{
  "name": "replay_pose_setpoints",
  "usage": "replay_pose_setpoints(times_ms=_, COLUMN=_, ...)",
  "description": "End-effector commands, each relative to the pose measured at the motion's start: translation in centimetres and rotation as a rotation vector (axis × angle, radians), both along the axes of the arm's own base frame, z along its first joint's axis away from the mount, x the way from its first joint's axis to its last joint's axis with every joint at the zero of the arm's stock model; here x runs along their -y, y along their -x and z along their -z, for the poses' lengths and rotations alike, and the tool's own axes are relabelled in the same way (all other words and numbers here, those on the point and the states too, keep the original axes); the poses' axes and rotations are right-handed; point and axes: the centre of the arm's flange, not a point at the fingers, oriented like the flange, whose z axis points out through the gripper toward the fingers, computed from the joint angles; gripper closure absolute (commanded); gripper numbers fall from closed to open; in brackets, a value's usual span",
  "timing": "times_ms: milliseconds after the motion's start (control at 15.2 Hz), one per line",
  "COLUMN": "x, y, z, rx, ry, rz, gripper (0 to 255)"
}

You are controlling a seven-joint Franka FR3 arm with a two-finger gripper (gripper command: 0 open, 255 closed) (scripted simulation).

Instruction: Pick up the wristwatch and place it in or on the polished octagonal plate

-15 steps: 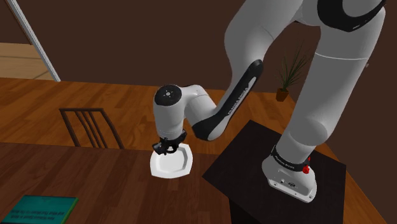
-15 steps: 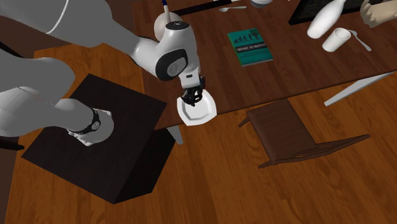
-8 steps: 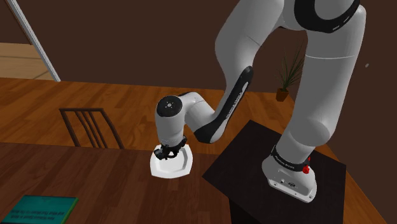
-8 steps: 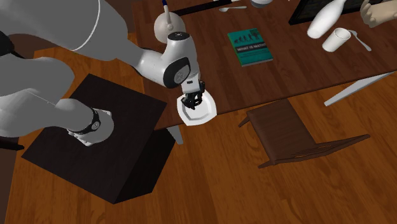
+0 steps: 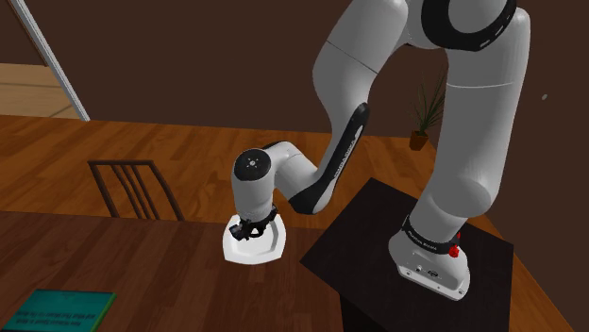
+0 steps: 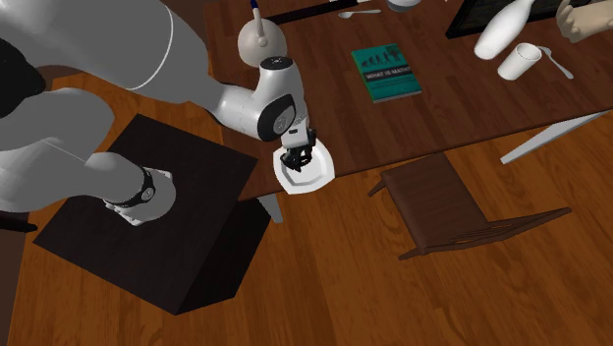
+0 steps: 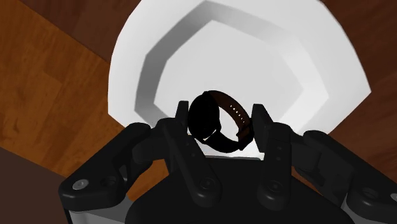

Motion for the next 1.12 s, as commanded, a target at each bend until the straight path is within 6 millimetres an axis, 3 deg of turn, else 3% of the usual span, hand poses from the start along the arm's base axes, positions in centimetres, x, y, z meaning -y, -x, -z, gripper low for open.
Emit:
replay_pose_setpoints(times_ms=0, x=0.0, y=0.0, z=0.0, rx=0.000, ry=0.000, rz=0.000, gripper=255)
replay_pose_setpoints(times_ms=66, x=0.0, y=0.0, z=0.0, rx=0.000, ry=0.000, rz=0.000, gripper=0)
replay_pose_setpoints(times_ms=396, x=0.0, y=0.0, z=0.0, rx=0.000, ry=0.000, rz=0.000, gripper=0)
replay_pose_setpoints(times_ms=660, x=-0.7, y=1.1, z=-4.8, rx=0.000, ry=0.000, rz=0.000, gripper=0)
replay_pose_setpoints(times_ms=1056, x=-0.7, y=1.1, z=-4.8, rx=0.000, ry=0.000, rz=0.000, gripper=0)
